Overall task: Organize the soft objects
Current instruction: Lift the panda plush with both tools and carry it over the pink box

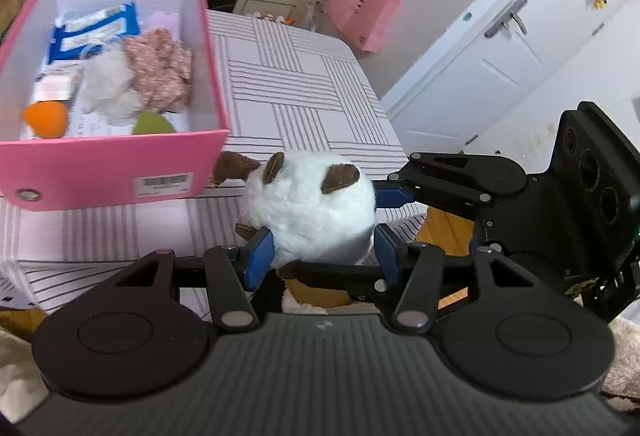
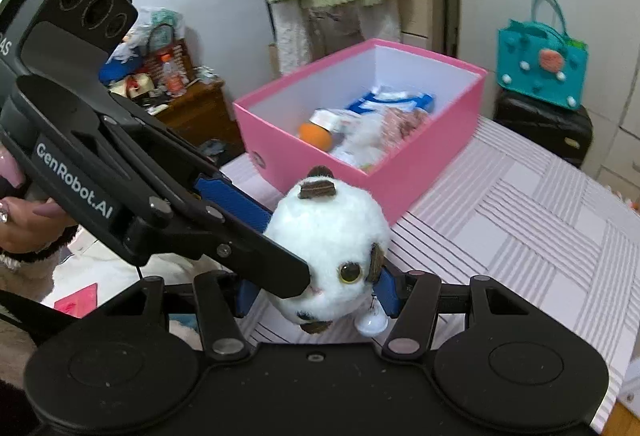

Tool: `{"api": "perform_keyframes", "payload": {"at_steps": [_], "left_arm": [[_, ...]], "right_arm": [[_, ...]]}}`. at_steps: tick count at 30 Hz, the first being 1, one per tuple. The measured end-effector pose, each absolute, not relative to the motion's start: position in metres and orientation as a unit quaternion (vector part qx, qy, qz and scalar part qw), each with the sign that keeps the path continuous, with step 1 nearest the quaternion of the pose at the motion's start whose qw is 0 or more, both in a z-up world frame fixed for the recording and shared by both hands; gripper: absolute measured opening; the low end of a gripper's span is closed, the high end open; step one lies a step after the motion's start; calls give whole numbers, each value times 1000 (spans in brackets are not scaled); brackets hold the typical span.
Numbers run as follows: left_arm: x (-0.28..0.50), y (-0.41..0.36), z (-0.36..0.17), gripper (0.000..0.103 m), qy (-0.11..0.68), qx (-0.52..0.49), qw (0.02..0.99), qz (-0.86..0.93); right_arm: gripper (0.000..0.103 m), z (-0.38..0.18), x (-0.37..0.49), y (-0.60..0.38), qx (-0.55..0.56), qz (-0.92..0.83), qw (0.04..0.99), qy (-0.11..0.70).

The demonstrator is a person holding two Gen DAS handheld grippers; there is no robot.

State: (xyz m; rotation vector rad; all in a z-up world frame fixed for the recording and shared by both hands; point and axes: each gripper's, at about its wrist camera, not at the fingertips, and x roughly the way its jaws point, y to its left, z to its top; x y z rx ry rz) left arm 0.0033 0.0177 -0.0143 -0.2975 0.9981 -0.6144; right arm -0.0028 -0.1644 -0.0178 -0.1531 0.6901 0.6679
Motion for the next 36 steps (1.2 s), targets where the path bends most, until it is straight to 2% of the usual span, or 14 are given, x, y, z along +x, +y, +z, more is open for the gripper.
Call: {"api": "perform_keyframes", "payload": {"at_steps": [11,21,24,31,36], "left_arm": [[-4,54,23,52,372,-111,891,-236],[42,86,33,53,302,-117,924,-202],[62,91,30,53,283,-112,932,-195],[92,108,10,53,271,-145,936,-173],[131,108,-6,53,295,-103,934,-174]], "right_arm": [[63,13,8,-130,-93,346,904,231],[62,31,65,-115,-93,357,915,164],[59,29,84,-110,-114,352,919,139],[59,28,122,-93,-171,357,907,142],[59,10,147,-79,-236,339,901,136]]}}
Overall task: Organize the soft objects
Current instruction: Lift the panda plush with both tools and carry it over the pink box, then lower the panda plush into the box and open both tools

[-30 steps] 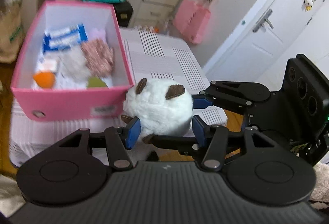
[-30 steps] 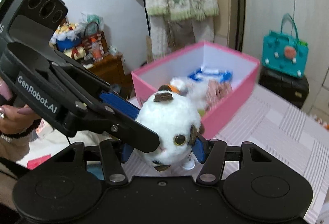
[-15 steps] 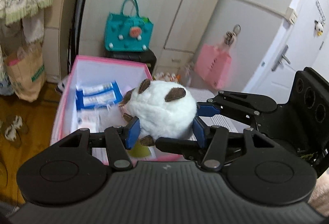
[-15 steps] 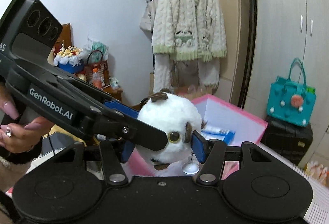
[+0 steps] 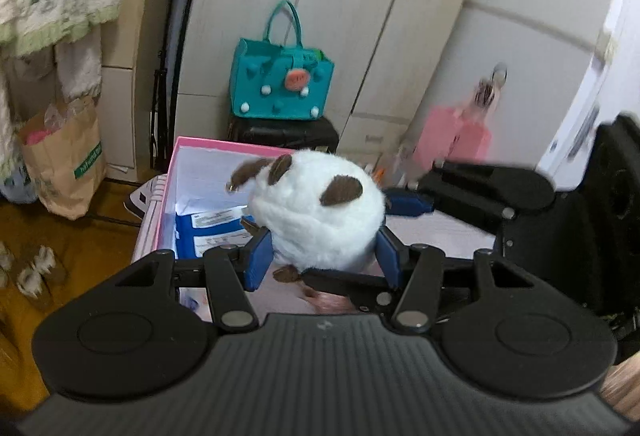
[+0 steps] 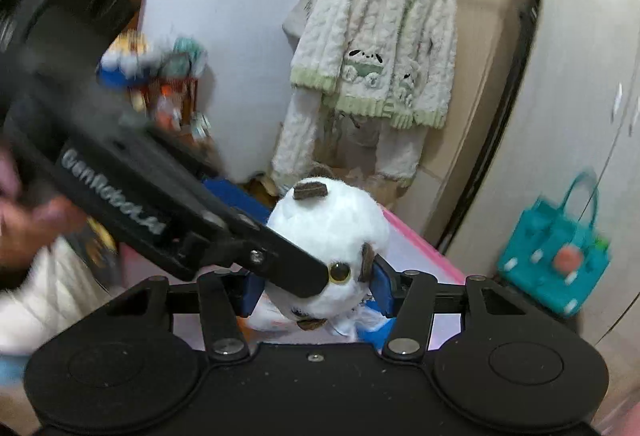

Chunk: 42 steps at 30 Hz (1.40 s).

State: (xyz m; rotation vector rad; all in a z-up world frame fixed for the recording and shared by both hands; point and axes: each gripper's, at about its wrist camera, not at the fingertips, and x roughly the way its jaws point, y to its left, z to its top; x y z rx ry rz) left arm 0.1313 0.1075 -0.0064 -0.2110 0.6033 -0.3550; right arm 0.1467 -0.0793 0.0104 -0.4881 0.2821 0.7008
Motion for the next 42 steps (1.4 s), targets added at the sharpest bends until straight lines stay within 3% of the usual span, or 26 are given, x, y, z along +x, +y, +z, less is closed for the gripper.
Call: {"api": "perform_keyframes", "payload": {"at_steps": [8,13,18,28,42], "left_arm": [[166,118,-36,54,342,-122,916,-171],[184,111,-46,54,376,-108,911,-134],[182,121,-52,54,385,-144,901,-140],[137,99,-24,69,314,-53,945,-67],[85,84,6,76,302,-9,950,-73]], "right_arm": [[61,-13,183,-73,-248,340,891,170],[61,-27,198,-51,-310,328,872,191],[64,-27,210,-63,-265,344,873,220],[71,-17,181,-79,-247,279,903,213],[80,11,103,-123,-136,296,919,222]]}}
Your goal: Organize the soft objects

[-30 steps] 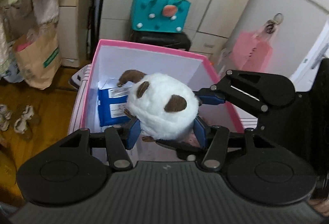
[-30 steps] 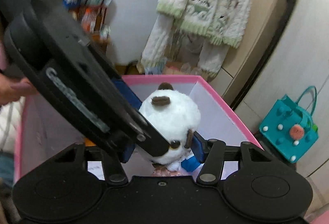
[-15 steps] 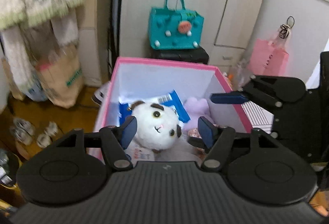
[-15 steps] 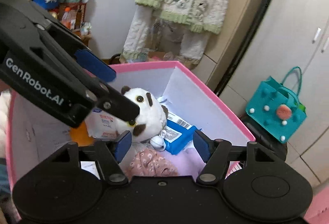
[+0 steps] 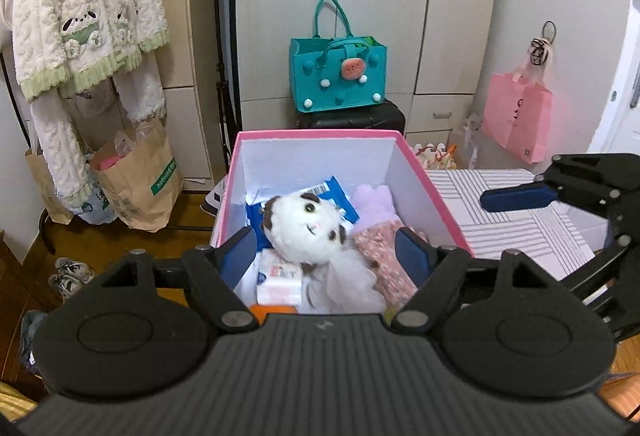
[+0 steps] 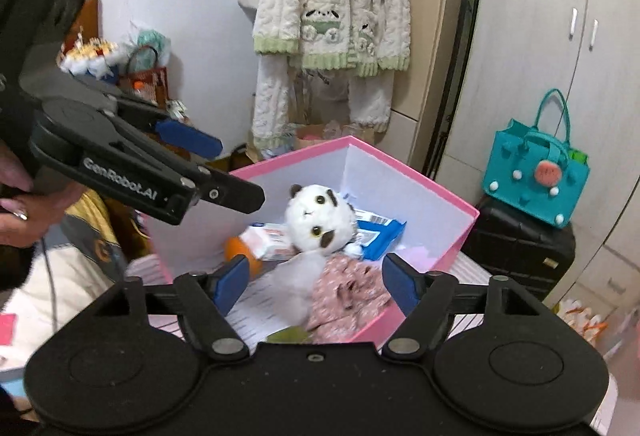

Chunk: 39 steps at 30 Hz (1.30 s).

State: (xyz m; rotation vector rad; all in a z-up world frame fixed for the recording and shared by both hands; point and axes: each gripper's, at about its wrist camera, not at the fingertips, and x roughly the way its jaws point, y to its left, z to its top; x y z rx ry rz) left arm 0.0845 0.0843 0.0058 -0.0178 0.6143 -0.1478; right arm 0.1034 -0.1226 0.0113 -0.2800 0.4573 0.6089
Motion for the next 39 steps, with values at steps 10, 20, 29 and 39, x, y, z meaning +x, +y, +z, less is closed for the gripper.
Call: {"api": "perform_keyframes", "payload": {"at_steps": [10,20,29,39], "left_arm": [[37,63,12,100,278,11,953,-117],[25,46,19,103,333,19,941,-60],[-1,28,12,103,330,18,941,-70],[-12,20,3,103,306,9,952,-20]], "right_arm": [[103,15,57,-147,-103,156,951,246],[103,22,15,-170,-59,134,958,245],[103,12,-13,-190,37,112,964,240],[103,5,-33,-210,67,-15,974,214]]}}
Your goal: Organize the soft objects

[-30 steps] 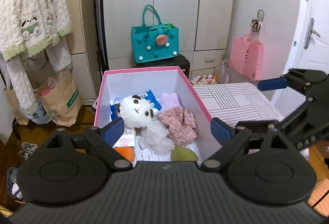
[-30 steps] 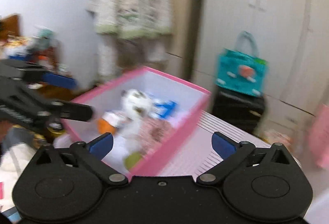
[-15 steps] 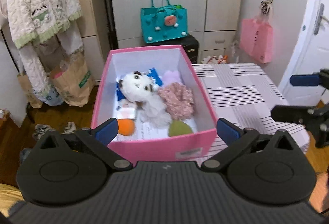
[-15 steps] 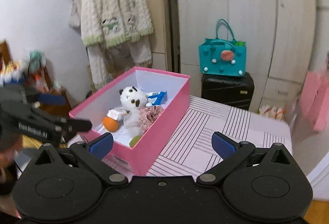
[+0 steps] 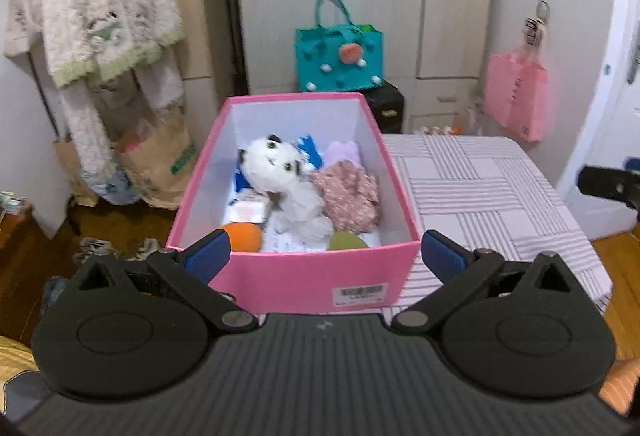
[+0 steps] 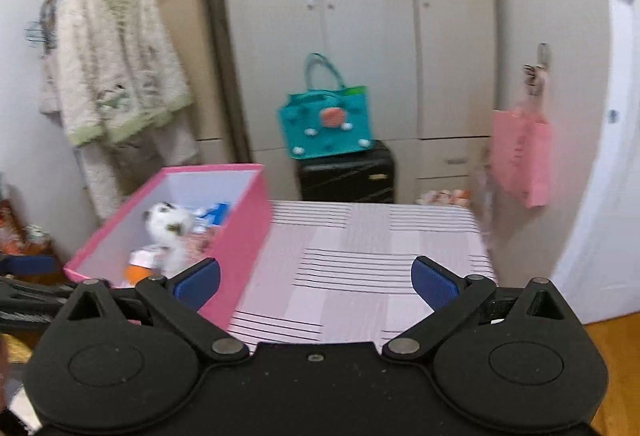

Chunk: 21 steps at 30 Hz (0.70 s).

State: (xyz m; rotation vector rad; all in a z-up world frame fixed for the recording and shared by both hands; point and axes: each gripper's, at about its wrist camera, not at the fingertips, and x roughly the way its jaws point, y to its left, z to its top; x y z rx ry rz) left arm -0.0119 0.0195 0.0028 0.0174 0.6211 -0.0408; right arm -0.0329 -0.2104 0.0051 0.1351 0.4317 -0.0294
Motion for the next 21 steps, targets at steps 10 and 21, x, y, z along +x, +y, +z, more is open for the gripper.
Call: {"api": "perform_keyframes", "payload": {"at_steps": [10,21], "left_arm": [[-15,15,2,103,304,14,953,9],[-17,-5,-7,103,311,10,950,-5]], "right_arm": [[103,-6,-59,-225,49,-10,977,206],[103,-11,-79,-218,26,-25,981,190]]}}
